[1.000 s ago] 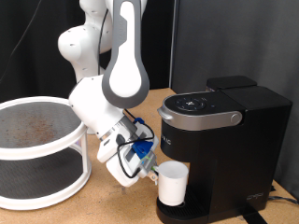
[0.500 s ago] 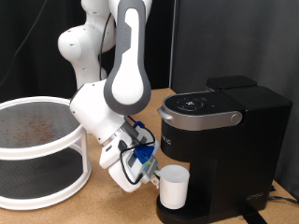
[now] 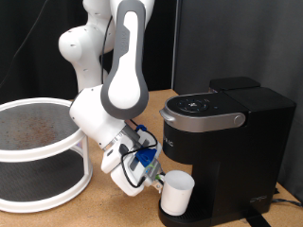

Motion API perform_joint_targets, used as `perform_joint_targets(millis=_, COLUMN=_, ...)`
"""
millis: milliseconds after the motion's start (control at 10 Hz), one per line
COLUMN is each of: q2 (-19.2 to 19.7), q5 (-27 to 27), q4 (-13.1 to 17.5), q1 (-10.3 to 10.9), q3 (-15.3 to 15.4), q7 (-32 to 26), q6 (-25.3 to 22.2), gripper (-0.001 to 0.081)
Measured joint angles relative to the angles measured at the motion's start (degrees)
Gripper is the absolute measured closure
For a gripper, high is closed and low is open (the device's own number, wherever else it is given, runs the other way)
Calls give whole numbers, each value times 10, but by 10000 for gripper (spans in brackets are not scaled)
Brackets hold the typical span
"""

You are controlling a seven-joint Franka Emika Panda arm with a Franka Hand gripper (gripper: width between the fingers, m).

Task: Make a cup of coffee with the keurig machine

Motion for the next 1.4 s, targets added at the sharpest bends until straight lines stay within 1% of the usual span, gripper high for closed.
perform_joint_targets(millis=100, q2=0, q5=0, q4=-1, q1=-3, q3=0, q7=-2, q6=-4, gripper=652)
perform_joint_targets(millis=200, q2=0, q5=-3, q4=-3, q1=-6, q3=0, q7=-3, q6=-8, gripper=468)
perform_joint_targets(millis=300, q2=0, q5=-13, q4=-6, q1=-10, q3=-2, q7=-1, q6=-10, gripper=468)
perform_joint_targets(millis=400, q2=-1, q5=-48, q4=-12, q1=-12, q3=-8, q7=19, q6=-10, gripper=331)
perform_joint_targets(millis=500, q2=-7, q5=-92, q4=-19, q1=-16, q3=-17, q7=47, q6=-12, gripper=148)
perform_joint_targets(millis=600, q2=-19, q5=-135, q4=-28, q1=-20, q3=-31, q7=68, q6=-23, gripper=148)
perform_joint_targets(millis=700, q2=-35, q5=-174, q4=-37, q1=-26, q3=-45, q7=81, q6=-39, gripper=43)
perform_joint_targets(millis=800, q2=-54, q5=-210, q4=-47, q1=-31, q3=-59, q7=91, q6=-52, gripper=43)
perform_joint_targets(millis=900, q2=-75, q5=-249, q4=-54, q1=-35, q3=-74, q7=107, q6=-63, gripper=7)
perform_joint_targets(millis=1100, q2=-121, q5=-326, q4=-67, q1=-41, q3=-101, q7=140, q6=-66, gripper=1)
perform_joint_targets(millis=1200, q2=-157, q5=-350, q4=-82, q1=-45, q3=-110, q7=149, q6=-65, gripper=1)
perform_joint_targets(millis=1400, q2=-157, q5=-359, q4=-83, q1=-45, q3=-109, q7=149, q6=-63, gripper=1)
